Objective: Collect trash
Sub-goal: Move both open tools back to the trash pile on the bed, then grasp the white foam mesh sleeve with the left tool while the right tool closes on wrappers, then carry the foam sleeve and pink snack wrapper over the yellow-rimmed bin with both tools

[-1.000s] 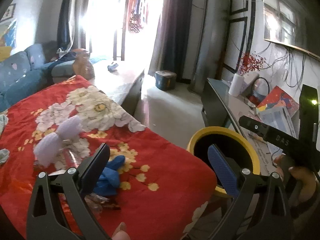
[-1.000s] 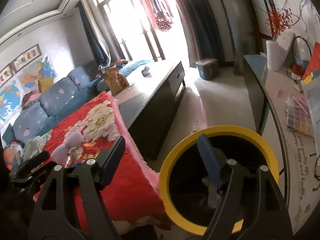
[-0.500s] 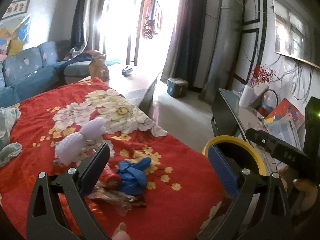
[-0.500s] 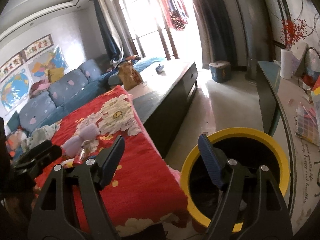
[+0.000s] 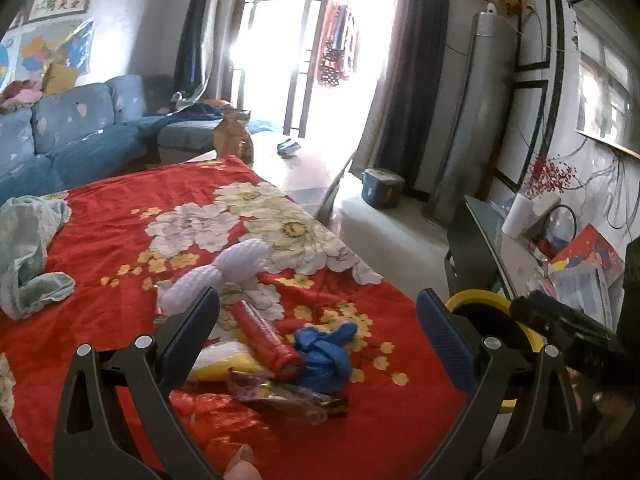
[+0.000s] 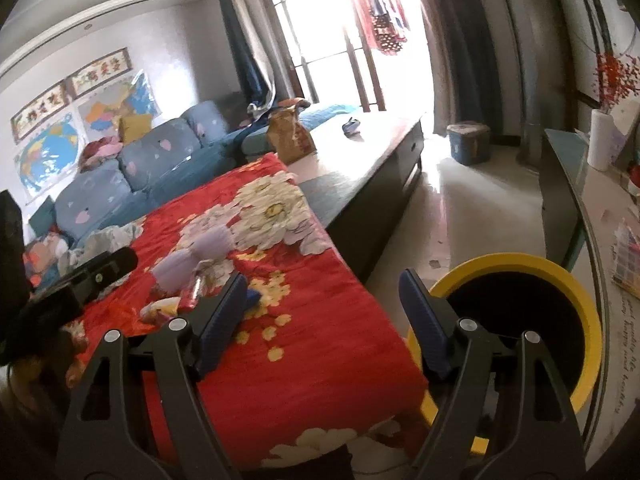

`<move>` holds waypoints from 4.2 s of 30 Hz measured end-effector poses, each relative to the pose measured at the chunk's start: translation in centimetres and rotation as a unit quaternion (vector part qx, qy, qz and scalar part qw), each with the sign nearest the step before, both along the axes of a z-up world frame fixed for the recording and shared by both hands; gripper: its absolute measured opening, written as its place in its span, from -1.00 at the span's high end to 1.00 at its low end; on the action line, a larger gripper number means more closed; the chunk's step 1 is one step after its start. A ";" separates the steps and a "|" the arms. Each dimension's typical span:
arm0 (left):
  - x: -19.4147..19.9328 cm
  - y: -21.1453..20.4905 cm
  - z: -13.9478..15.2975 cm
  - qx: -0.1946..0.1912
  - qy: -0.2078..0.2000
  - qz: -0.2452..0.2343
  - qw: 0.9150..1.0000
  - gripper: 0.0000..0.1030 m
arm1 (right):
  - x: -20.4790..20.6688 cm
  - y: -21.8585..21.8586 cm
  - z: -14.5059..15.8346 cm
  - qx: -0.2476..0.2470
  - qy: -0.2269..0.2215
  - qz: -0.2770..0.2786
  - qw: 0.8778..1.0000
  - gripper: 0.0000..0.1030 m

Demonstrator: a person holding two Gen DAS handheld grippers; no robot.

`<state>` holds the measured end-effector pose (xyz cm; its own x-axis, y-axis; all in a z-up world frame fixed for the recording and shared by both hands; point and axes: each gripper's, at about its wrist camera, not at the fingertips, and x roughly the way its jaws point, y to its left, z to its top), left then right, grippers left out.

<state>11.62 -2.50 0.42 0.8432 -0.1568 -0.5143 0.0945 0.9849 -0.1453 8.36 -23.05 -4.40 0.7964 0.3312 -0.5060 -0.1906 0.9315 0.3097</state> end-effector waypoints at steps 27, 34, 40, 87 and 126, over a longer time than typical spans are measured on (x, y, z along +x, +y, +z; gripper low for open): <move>0.0 8.5 -0.8 -0.030 0.010 0.095 0.995 -0.86 | -1.9 9.8 -0.8 -0.039 0.016 0.122 0.992 -0.36; 0.7 10.4 -2.2 -0.030 0.028 0.110 0.993 -0.85 | -2.2 12.5 -2.0 -0.060 0.025 0.156 0.986 -0.22; 1.5 11.1 -3.6 -0.025 0.046 0.108 0.993 -0.83 | -2.4 14.7 -3.7 -0.069 0.048 0.191 0.978 0.25; 4.9 11.5 -4.7 -0.040 0.073 0.064 0.994 0.69 | -1.4 15.1 -4.9 -0.050 0.065 0.185 0.979 0.94; -0.5 7.8 3.8 -0.038 -0.027 0.015 0.999 0.71 | -0.5 5.3 1.4 -0.015 -0.014 0.062 0.998 0.94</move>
<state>11.10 5.33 4.26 0.8747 -0.1678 -0.4548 0.0748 0.9737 -0.2154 7.81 -17.80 -3.04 0.7647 0.4134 -0.4943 -0.3133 0.9088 0.2754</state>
